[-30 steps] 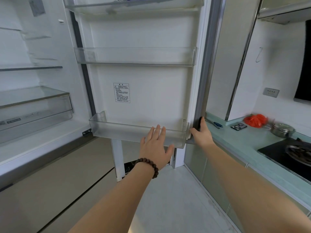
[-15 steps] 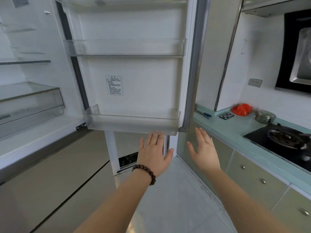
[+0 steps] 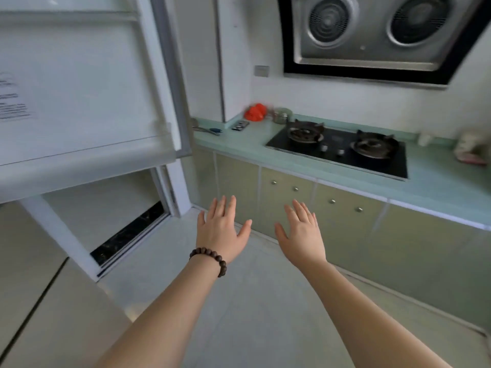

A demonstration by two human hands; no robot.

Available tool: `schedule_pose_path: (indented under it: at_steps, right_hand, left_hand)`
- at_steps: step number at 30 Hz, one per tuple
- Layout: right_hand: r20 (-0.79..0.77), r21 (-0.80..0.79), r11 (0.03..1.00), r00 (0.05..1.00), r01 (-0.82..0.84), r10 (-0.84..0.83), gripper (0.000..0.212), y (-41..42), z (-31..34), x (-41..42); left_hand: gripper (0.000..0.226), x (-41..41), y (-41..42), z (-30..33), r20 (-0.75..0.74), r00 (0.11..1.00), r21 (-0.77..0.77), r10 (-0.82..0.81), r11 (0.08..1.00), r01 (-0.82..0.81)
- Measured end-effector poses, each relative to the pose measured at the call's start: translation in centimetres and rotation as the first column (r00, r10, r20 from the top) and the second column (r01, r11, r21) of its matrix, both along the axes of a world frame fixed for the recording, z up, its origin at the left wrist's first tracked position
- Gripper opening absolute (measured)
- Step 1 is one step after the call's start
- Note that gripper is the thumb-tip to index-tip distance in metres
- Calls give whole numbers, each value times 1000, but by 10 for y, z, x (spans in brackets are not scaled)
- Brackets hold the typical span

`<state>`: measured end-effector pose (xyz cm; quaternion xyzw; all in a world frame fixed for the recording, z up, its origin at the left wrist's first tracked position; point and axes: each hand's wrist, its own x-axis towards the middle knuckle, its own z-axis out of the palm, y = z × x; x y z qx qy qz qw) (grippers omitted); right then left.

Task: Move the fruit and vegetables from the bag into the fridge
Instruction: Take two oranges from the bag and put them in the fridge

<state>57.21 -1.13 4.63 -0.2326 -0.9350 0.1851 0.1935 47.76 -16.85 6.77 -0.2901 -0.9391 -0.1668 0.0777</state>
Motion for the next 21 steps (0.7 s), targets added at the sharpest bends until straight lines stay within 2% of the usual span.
schedule_pose_path:
  at_steps: [5, 10, 16, 21]
  right_hand:
    - [49, -8, 968, 967, 250, -250, 56, 21, -19, 93]
    - [79, -18, 869, 867, 494, -491, 55, 31, -37, 198]
    - [139, -29, 662, 659, 749, -739, 52, 28, -52, 327]
    - [144, -23, 474, 472, 880, -870, 50, 27, -52, 419]
  left_hand:
    - [69, 55, 43, -23, 56, 977, 9, -208, 978, 208]
    - [69, 124, 83, -46, 93, 901, -3, -424, 905, 426]
    - [68, 218, 131, -62, 150, 743, -7, -653, 750, 661]
    - [69, 291, 172, -62, 166, 602, 2, -781, 611, 792]
